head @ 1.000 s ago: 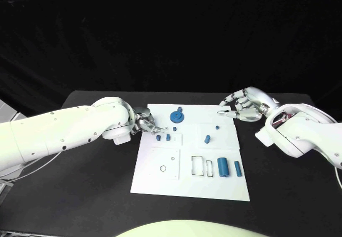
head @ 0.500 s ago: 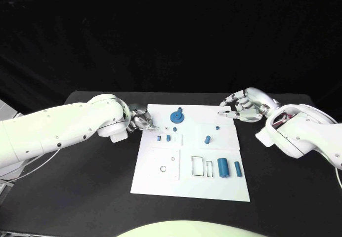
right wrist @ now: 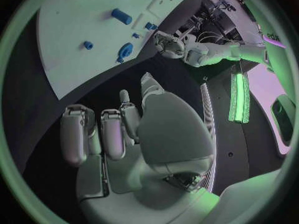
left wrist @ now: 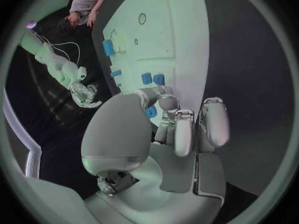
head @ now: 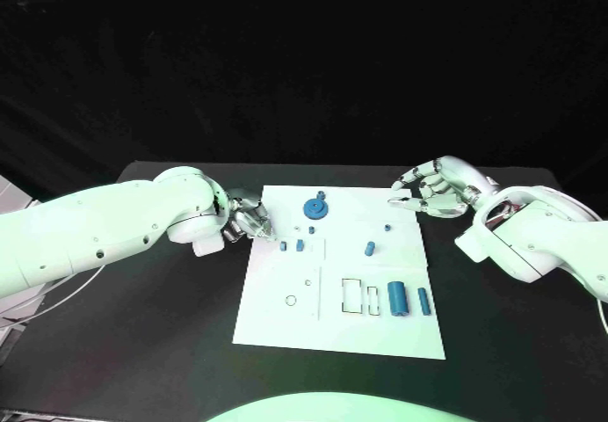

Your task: Assemble the parts on the task board

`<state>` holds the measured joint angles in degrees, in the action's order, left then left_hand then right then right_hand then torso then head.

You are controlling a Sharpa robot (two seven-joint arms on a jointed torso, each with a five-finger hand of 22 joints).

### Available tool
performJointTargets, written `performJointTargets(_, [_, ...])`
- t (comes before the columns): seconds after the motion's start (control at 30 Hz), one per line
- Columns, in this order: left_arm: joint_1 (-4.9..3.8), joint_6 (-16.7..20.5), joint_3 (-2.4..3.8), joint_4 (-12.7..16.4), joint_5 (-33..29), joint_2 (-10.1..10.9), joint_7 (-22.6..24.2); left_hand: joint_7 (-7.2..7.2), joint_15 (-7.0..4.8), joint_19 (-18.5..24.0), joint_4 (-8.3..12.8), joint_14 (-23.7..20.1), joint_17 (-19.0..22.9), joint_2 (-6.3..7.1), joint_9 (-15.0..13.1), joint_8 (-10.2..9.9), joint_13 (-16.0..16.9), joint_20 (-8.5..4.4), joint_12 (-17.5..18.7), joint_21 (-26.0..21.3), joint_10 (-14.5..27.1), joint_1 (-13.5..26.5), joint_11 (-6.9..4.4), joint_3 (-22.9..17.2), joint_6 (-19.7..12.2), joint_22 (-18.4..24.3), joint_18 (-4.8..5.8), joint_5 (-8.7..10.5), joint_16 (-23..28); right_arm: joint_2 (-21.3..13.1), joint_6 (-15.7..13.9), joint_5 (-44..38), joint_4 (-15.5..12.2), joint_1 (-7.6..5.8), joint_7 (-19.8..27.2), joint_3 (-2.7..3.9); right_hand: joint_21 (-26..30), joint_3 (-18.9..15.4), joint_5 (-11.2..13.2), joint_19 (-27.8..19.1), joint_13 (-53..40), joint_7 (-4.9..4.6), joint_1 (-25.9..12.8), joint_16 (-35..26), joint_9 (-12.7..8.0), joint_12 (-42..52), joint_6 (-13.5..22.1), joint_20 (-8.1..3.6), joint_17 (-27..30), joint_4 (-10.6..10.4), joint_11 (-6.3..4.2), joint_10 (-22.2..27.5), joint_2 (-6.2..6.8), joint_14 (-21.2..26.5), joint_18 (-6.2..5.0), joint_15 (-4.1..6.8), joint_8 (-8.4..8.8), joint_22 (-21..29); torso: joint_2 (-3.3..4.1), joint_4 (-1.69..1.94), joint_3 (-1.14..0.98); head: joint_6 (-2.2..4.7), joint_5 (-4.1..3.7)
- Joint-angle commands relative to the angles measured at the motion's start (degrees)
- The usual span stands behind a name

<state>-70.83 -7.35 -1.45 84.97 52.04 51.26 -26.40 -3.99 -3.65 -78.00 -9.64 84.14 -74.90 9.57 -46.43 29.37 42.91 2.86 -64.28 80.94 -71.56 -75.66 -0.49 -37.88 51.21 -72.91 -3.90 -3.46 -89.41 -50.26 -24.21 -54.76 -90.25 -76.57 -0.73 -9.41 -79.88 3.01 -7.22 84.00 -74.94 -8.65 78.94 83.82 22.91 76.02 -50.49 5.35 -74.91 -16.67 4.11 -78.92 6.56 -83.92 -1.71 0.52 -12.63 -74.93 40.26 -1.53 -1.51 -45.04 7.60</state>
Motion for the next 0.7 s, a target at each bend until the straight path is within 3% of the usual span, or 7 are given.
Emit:
performJointTargets(0.03, [0.01, -3.0, -0.05, -0.1, -2.8, -0.1, 1.6, 0.12, 0.38, 0.1, 0.2, 5.5, -14.1, -0.67, 0.0, 0.0, 0.4, 0.28, -0.2, -0.2, -0.2, 0.1, 0.22, -0.2, 1.0, -0.1, -0.16, 0.34, -0.1, 0.0, 0.0, -0.2, -0.1, 0.04, 0.4, 0.00, -0.1, -0.4, -0.2, 1.7, -4.4, -0.03, 0.0, -0.2, -0.1, 0.4, 0.2, 0.18, -3.5, 0.1, -0.19, -0.2, -0.41, -3.2, -0.63, -0.10, -0.25, -8.9, 0.04, -0.02, 0.01, -0.03, 0.07])
performJointTargets(0.37, [0.05, -3.5, -0.26, -0.4, -4.3, -0.3, 1.8, 0.24, 0.31, 0.1, -0.9, 5.5, -14.1, -0.20, 0.2, 0.1, 0.5, 0.29, -0.3, -0.2, -0.5, 2.2, 0.14, 1.3, 1.8, -0.2, -0.16, 0.45, -0.1, 0.0, 0.0, -0.2, -0.1, 0.04, 0.3, 0.00, -0.1, -0.3, -0.2, 1.7, -4.4, -0.03, 0.1, -0.2, -0.1, 0.4, 0.2, 0.18, -3.5, 0.1, -0.20, -0.2, -0.44, -3.2, -0.62, -0.09, -0.27, -9.0, 0.03, -0.04, -0.05, -0.14, 0.07])
performJointTargets(0.7, [0.13, -3.1, -0.47, -0.8, -4.4, -0.8, 1.6, 0.27, 0.30, 0.2, -1.0, 5.5, -14.1, -0.14, 0.3, 0.1, 0.5, 0.29, -0.3, -0.2, -0.5, 2.5, 0.12, 1.6, 1.9, -0.2, -0.17, 0.45, -0.1, -0.1, 0.0, -0.3, -0.1, 0.04, 0.3, 0.00, -0.1, -0.3, -0.2, 1.7, -4.4, -0.03, 0.1, -0.2, -0.1, 0.4, 0.2, 0.18, -3.5, 0.1, -0.20, -0.2, -0.44, -3.2, -0.62, -0.09, -0.27, -9.0, 0.05, -0.06, 0.02, -0.17, 0.03])
